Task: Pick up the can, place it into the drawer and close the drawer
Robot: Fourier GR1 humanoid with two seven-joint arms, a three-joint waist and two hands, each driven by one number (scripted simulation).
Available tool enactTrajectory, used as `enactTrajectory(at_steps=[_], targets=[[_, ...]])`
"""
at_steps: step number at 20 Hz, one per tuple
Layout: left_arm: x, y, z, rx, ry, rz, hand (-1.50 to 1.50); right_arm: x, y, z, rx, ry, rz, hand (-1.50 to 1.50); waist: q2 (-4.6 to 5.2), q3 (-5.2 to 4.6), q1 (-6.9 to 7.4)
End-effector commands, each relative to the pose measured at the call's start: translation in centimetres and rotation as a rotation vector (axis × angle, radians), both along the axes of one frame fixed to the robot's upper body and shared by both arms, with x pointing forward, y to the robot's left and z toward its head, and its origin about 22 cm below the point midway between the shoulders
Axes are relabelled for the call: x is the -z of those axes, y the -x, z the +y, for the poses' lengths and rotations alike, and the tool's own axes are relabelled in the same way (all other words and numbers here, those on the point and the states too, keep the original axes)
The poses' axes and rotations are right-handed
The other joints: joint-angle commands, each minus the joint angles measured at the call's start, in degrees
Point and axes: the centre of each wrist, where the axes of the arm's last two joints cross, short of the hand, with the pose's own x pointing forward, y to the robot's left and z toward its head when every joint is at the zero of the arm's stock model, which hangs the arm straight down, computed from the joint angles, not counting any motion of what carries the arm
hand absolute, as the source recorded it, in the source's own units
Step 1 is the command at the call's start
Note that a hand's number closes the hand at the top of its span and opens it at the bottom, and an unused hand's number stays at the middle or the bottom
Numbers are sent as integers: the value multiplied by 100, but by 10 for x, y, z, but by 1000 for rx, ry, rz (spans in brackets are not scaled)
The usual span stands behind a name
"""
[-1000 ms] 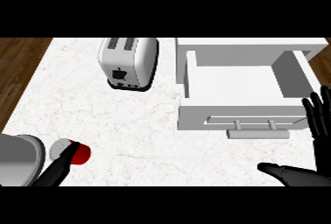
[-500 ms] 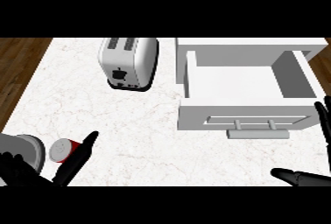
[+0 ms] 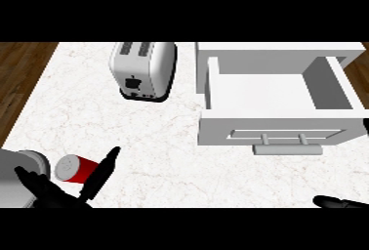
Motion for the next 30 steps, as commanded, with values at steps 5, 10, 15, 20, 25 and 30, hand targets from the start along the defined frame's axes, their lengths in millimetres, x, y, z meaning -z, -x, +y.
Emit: enactTrajectory(at_steps=[5, 10, 15, 20, 25, 30], targets=[[22, -9, 11, -121, 40, 16, -150, -6, 4, -13, 3, 12, -2, -150, -8, -10, 21], [30, -15, 11, -119, 46, 42, -150, -8, 2, -7, 20, 8, -9, -150, -8, -17, 36], [35, -7, 2, -128, 62, 50, -150, -18, 12, -14, 6, 21, -7, -150, -19, -20, 49], [41, 4, 27, -124, 90, 74, -150, -18, 7, -18, 43, 20, 10, -150, -27, -33, 140], [46, -5, 42, -130, 103, 41, -150, -17, 8, -12, 39, 18, 8, -150, -18, -28, 125], [63, -9, 64, -101, 119, -6, -150, -28, 7, -4, 14, 25, 3, -150, -8, -24, 94]])
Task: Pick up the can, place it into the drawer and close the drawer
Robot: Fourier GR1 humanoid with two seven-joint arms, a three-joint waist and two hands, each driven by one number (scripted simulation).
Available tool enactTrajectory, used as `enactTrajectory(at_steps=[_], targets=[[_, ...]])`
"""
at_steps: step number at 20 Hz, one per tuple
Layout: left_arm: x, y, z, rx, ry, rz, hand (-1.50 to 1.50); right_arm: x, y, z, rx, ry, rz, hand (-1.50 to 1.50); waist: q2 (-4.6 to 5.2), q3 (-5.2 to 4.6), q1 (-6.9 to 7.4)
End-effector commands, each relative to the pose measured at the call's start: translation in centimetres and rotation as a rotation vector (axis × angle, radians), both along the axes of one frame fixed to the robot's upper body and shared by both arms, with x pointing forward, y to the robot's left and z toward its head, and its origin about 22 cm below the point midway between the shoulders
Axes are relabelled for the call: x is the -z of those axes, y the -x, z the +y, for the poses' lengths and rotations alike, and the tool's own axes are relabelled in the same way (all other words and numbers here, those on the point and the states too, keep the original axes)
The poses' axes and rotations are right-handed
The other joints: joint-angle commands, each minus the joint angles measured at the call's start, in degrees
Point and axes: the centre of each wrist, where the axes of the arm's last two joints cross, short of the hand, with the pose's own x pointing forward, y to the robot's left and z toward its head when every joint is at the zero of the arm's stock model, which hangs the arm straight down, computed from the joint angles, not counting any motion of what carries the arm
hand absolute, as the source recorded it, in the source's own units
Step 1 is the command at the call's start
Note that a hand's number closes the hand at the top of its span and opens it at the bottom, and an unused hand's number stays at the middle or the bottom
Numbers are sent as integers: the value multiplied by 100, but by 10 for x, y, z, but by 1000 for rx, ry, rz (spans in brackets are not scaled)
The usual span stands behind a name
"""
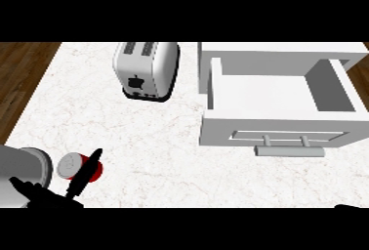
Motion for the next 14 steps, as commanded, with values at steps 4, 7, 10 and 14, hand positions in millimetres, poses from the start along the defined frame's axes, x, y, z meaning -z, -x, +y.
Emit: enactTrajectory(at_steps=[4, 7, 10, 14], targets=[[39, 5, 42, 25, 3, -82, -150, -8, 4, 1, -18, 11, -20, -150, 17, 15, -65], [59, 2, 26, 115, 11, -104, -150, -11, 0, 11, -24, 27, 1, -150, 25, 17, -78], [71, -2, 30, 162, 28, -118, -150, -5, 1, 1, 9, 1, -12, -150, 27, 23, -107], [69, -19, 43, 207, 41, -192, 150, -6, -2, 11, -8, 9, -30, -150, 28, 25, -104]])
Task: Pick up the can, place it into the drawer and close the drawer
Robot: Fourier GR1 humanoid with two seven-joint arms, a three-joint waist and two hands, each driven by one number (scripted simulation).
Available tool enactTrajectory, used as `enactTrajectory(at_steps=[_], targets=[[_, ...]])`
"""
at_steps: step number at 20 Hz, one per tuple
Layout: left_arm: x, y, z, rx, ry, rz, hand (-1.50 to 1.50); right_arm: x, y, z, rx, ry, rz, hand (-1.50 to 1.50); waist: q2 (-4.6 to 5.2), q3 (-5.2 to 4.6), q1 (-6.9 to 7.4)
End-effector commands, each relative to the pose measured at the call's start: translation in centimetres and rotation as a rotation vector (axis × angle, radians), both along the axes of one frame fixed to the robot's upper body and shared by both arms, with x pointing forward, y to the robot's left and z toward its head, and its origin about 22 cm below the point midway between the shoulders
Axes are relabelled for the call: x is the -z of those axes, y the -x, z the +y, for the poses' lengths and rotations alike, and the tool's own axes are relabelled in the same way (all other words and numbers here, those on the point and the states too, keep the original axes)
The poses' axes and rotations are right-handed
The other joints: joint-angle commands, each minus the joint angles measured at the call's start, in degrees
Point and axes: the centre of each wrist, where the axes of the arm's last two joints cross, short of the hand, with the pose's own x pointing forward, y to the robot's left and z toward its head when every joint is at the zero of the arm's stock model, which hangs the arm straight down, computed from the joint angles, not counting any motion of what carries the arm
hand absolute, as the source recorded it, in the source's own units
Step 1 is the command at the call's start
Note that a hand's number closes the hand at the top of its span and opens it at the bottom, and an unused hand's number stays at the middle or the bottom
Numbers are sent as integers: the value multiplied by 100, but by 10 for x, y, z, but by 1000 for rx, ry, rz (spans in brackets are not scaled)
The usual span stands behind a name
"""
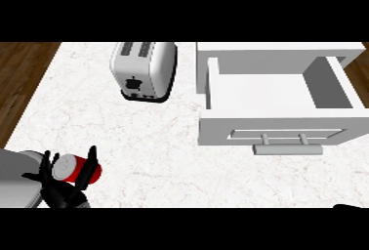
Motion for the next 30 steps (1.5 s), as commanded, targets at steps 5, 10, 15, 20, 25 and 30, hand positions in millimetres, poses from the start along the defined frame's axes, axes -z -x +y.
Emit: enactTrajectory(at_steps=[5, 10, 15, 20, 25, 30], targets=[[14, -11, 24, 50, 101, -41, 150, 1, -14, -5, 28, 4, -13, -150, 40, -49, 11], [-1, -55, 12, 77, 32, -76, 150, -10, -5, 8, -7, 35, -16, -150, 41, -50, -24], [0, -56, -9, 470, 26, -80, 150, -1, -11, 2, -12, 26, -11, -150, 79, -52, -230], [-31, -100, -43, 938, 14, -90, 150, -1, -19, 5, -46, 37, -11, -150, 111, -53, -368], [-71, -142, -61, 1103, 28, -98, 150, -17, -14, 12, 14, 22, -40, -150, 48, -52, -88], [-115, -170, -93, 1173, -39, -103, 150, 3, -14, 0, 27, 35, -23, -150, 37, -45, -37]])
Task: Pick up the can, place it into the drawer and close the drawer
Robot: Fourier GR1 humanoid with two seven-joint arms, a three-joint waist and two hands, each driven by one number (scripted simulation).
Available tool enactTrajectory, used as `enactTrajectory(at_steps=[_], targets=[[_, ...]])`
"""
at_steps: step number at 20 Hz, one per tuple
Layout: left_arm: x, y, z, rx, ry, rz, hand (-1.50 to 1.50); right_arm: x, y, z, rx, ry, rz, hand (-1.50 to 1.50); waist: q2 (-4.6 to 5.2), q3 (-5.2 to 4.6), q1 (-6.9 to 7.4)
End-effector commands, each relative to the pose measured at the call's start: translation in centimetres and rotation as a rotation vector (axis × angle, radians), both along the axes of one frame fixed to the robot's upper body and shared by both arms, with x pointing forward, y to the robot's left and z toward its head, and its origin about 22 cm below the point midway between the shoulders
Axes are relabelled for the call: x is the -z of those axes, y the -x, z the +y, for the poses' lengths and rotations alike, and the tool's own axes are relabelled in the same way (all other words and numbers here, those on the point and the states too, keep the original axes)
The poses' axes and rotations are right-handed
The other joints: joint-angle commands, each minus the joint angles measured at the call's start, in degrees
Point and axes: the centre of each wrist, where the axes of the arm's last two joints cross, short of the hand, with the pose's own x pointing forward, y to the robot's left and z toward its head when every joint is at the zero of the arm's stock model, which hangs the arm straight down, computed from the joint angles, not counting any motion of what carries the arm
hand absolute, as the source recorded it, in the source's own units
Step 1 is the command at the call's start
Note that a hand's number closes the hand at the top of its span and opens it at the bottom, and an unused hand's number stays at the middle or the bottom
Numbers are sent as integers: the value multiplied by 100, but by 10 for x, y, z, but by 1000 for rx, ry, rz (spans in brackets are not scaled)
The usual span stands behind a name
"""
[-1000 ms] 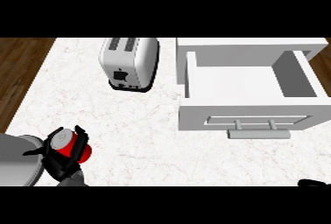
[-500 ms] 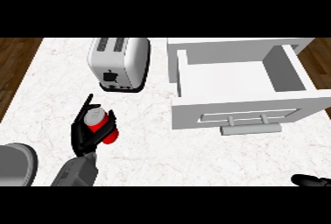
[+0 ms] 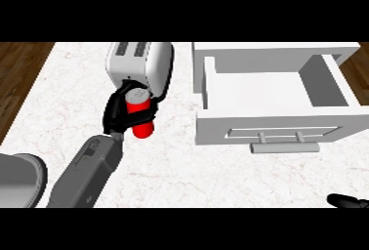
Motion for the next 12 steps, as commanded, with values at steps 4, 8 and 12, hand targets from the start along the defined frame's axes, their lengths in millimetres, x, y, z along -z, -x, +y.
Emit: enactTrajectory(at_steps=[4, 8, 12], targets=[[-81, -37, -49, 96, -22, -32, 150, -9, 1, 4, 37, 18, 13, -150, -13, 0, 82], [-107, -36, -74, 143, -23, -41, 150, -1, 3, -2, 13, 2, 18, -150, -21, 4, 69], [-143, -40, -96, 147, -25, -59, 150, -6, 7, -10, 15, 4, 7, -150, -37, 8, 6]])
